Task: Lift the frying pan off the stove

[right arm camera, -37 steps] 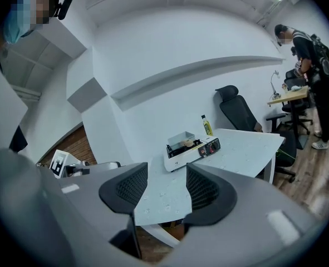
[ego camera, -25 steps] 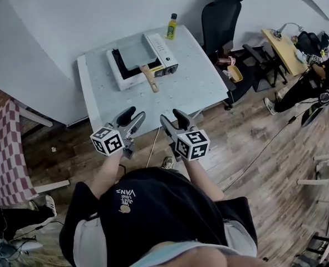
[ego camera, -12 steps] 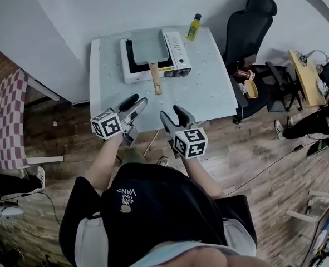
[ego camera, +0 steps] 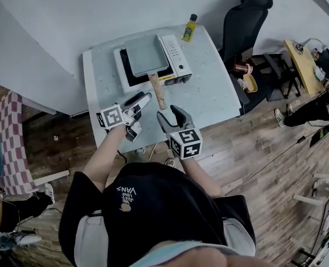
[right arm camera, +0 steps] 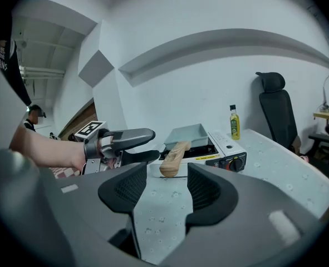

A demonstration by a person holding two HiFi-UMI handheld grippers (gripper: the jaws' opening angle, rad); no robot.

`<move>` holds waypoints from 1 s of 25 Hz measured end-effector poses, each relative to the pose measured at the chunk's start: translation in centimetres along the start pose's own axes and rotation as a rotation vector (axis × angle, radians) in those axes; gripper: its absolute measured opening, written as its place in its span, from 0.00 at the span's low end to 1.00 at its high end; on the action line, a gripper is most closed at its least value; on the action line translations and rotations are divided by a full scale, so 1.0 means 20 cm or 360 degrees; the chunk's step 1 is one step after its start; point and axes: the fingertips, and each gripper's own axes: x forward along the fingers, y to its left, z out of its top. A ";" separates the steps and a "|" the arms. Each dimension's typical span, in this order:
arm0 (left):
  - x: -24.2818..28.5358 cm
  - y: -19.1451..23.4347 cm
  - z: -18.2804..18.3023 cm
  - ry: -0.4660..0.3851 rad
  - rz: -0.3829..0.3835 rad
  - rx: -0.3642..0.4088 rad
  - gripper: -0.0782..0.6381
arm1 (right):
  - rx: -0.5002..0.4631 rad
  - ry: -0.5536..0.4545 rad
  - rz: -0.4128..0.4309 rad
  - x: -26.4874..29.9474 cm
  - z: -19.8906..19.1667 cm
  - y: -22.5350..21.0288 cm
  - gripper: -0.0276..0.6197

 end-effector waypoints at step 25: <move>0.41 0.28 0.04 0.0131 -0.0184 -0.0684 0.51 | -0.0080 0.0020 -0.0314 0.14 0.04 -0.04 0.26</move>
